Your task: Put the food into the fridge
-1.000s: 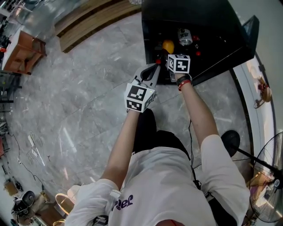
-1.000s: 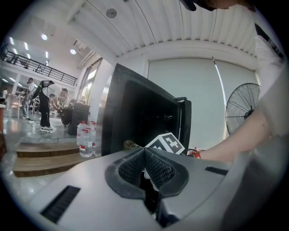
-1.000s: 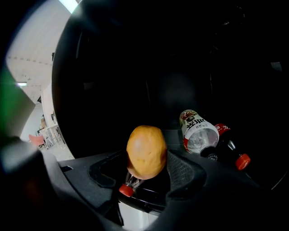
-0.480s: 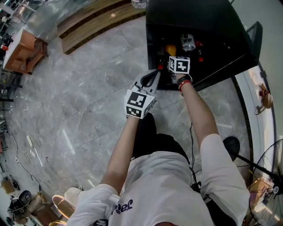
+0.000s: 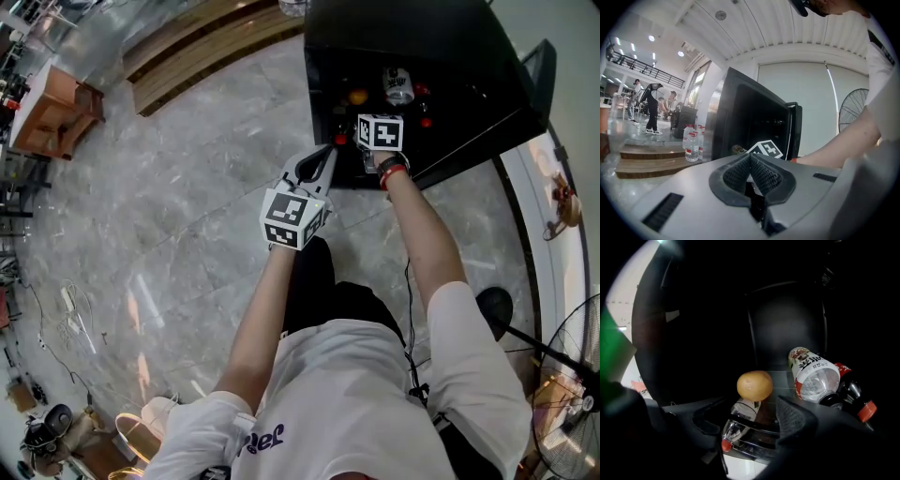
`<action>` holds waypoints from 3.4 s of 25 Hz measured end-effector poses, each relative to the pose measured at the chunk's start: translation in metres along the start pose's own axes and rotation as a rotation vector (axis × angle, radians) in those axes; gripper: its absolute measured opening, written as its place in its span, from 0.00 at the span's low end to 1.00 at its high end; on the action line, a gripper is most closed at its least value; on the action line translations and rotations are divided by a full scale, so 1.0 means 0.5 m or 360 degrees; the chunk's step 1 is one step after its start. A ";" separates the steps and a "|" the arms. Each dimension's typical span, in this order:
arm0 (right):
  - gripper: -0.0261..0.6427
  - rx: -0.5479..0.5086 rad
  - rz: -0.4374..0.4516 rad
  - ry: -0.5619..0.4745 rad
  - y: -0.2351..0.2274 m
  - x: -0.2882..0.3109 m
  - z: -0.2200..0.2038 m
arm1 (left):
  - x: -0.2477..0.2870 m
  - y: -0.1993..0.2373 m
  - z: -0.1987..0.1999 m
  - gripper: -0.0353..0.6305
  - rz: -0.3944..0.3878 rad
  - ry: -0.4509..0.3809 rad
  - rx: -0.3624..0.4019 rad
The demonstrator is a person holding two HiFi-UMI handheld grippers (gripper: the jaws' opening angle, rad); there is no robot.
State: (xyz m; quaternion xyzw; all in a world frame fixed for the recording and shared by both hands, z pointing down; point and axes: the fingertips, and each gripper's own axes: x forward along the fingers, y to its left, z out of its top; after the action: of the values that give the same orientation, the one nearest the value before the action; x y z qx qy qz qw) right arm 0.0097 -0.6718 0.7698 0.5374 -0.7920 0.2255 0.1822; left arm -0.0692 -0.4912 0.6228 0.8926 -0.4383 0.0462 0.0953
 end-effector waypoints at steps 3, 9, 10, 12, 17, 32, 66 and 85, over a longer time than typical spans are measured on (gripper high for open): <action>0.48 0.0001 0.0011 -0.0004 0.001 -0.012 0.004 | 0.001 -0.008 0.006 0.08 -0.0012 0.0016 0.0015; 0.48 -0.0001 0.0014 -0.0009 -0.004 -0.044 0.005 | 0.004 -0.026 0.015 0.08 -0.0008 0.0031 -0.0002; 0.48 0.0000 0.0015 -0.0010 -0.005 -0.051 0.003 | 0.002 -0.030 0.017 0.08 -0.0004 0.0034 -0.0005; 0.48 0.0007 0.0029 -0.0009 -0.004 -0.066 -0.001 | -0.002 -0.040 0.021 0.08 0.0000 0.0046 -0.0007; 0.48 0.0021 0.0031 0.0012 -0.003 -0.122 -0.004 | -0.018 -0.062 0.029 0.08 0.0044 0.0104 -0.0037; 0.43 0.0063 0.0001 0.0095 0.014 -0.337 0.032 | -0.114 -0.121 0.130 0.08 0.0090 0.0197 -0.0104; 0.20 -0.0035 0.0059 -0.0149 0.086 -0.846 0.048 | -0.333 -0.338 0.195 0.08 0.0092 0.0186 -0.0009; 0.13 -0.0019 0.0082 -0.0405 0.162 -1.113 0.051 | -0.471 -0.449 0.273 0.08 0.0187 0.0035 0.0045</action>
State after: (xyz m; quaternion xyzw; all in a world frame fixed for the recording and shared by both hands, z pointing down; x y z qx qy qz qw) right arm 0.1311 -0.2321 0.4402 0.5399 -0.8236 0.1554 0.0775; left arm -0.0355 -0.2036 0.4212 0.8660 -0.4882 0.0677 0.0848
